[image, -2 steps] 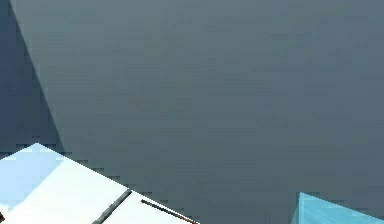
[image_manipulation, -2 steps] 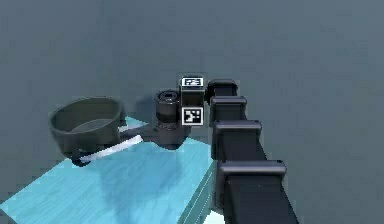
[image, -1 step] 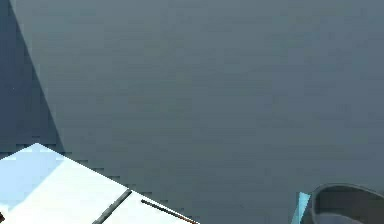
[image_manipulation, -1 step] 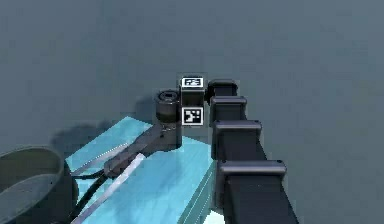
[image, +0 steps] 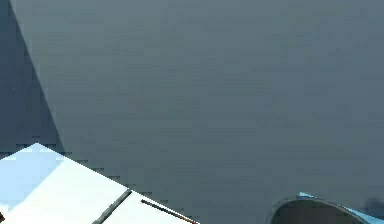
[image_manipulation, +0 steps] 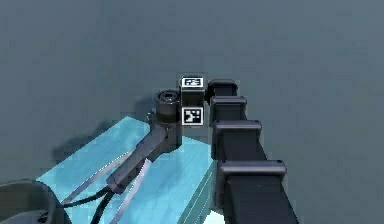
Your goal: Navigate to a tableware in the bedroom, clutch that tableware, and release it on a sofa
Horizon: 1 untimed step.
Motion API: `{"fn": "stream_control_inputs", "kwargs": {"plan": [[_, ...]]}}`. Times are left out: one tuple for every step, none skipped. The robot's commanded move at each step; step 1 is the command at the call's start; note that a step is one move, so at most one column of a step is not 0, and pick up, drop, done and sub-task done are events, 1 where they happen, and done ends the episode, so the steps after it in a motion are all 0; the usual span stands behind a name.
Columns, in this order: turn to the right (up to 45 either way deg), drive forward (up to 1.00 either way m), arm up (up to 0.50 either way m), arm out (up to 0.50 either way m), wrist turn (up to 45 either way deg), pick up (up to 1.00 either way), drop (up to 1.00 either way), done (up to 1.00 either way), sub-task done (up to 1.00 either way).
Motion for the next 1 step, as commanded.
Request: {"fn": "stream_control_inputs", "kwargs": {"plan": [[0.0,0.00,0.00,-0.16,0.0,0.00,0.00,0.00,0.00]]}}
